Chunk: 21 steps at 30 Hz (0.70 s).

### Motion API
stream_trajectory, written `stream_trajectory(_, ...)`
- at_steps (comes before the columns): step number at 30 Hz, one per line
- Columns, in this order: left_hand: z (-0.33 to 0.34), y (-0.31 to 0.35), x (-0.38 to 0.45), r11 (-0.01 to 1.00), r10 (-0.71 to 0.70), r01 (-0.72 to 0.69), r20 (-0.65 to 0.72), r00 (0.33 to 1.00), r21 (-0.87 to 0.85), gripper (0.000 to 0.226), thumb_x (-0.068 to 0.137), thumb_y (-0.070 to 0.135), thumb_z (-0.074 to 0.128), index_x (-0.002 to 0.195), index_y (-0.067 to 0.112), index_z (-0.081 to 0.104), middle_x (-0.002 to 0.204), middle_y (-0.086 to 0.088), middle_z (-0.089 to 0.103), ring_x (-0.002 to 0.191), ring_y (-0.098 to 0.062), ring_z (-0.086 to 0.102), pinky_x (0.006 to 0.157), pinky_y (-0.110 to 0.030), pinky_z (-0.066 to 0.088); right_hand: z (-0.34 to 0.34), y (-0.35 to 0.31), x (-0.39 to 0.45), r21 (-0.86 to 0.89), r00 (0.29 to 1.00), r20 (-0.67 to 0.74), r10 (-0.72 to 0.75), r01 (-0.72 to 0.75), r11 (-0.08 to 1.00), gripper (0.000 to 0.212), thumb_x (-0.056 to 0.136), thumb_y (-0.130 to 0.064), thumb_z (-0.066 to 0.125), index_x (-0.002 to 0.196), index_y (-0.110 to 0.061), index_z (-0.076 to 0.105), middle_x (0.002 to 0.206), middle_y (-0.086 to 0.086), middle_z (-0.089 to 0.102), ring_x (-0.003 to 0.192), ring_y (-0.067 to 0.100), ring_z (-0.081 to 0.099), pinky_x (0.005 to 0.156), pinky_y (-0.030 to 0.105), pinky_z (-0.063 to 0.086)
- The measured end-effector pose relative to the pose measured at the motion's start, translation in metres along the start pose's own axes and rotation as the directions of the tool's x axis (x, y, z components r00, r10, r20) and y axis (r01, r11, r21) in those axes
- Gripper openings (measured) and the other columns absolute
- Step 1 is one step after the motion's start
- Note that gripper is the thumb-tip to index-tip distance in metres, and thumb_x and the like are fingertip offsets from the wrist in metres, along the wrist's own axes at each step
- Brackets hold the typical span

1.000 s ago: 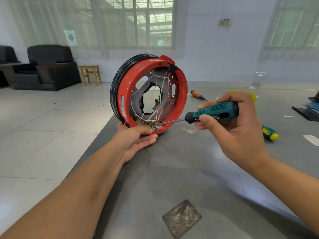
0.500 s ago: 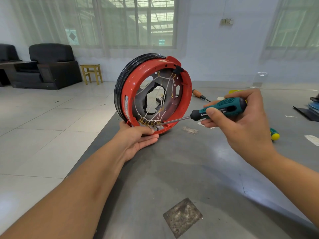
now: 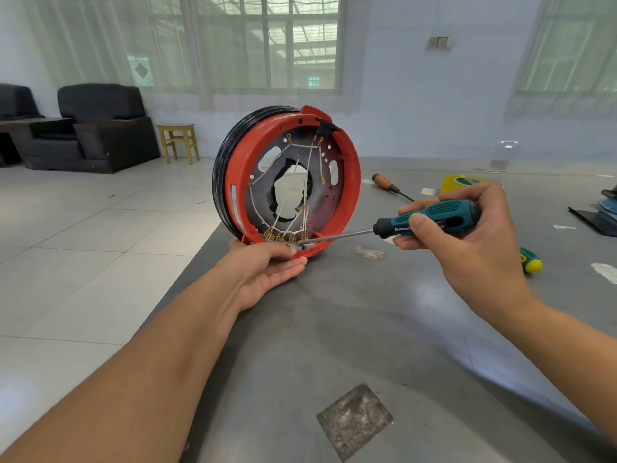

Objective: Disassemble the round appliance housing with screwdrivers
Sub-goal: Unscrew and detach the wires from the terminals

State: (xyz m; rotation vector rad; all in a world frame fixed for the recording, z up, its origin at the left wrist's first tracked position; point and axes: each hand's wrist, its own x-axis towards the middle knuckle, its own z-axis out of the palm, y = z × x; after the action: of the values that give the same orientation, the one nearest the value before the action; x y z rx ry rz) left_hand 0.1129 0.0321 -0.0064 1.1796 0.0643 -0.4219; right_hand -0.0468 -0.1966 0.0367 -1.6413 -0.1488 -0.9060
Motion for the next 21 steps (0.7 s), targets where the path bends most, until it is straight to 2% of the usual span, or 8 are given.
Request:
stream_trajectory(5, -0.003, 0.001, 0.001, 0.999, -0.036, 0.036, 0.015, 0.999, -0.011, 0.062, 0.086, -0.022, 0.066, 0.143, -0.006, 0.047, 0.11, -0.034, 0.074, 0.088, -0.044, 0.079, 0.06, -0.042, 0.065, -0.004, 0.003, 0.002, 0.02, 1.0, 0.004, 0.012, -0.012, 1.0, 0.035, 0.091, 0.0, 0.073, 0.105, -0.016, 0.046, 0.103, 0.007, 0.076, 0.09, 0.029, 0.078, 0.07, 0.034, 0.064)
stream_trajectory(11, -0.008, 0.005, -0.002, 0.994, -0.107, 0.108, 0.067, 0.992, -0.015, 0.028, 0.092, -0.016, 0.063, 0.12, -0.017, 0.065, 0.1, -0.032, 0.076, 0.084, -0.037, 0.08, 0.059, -0.038, 0.065, -0.013, 0.015, -0.002, 0.119, 0.995, 0.047, 0.092, -0.098, 0.988, 0.03, 0.092, 0.007, 0.068, 0.105, -0.014, 0.051, 0.107, 0.012, 0.076, 0.102, 0.033, 0.075, 0.076, 0.04, 0.064)
stream_trajectory(16, -0.008, 0.006, -0.004, 0.993, -0.116, 0.119, 0.085, 0.99, -0.023, 0.021, 0.095, -0.014, 0.061, 0.115, -0.016, 0.067, 0.1, -0.03, 0.077, 0.083, -0.035, 0.081, 0.059, -0.038, 0.065, -0.025, 0.029, -0.011, 0.223, 0.97, 0.101, 0.222, -0.239, 0.945, 0.025, 0.088, 0.01, 0.067, 0.096, -0.013, 0.072, 0.113, 0.019, 0.075, 0.103, 0.042, 0.073, 0.083, 0.042, 0.063)
stream_trajectory(21, -0.01, 0.009, -0.005, 0.99, -0.125, 0.13, 0.093, 0.988, -0.052, 0.014, 0.096, -0.012, 0.06, 0.108, -0.013, 0.068, 0.104, -0.031, 0.077, 0.086, -0.036, 0.081, 0.061, -0.039, 0.066, -0.03, 0.034, -0.012, 0.33, 0.914, 0.121, 0.388, -0.406, 0.852, 0.019, 0.073, 0.003, 0.073, 0.09, -0.005, 0.074, 0.12, 0.028, 0.069, 0.099, 0.051, 0.072, 0.08, 0.037, 0.063)
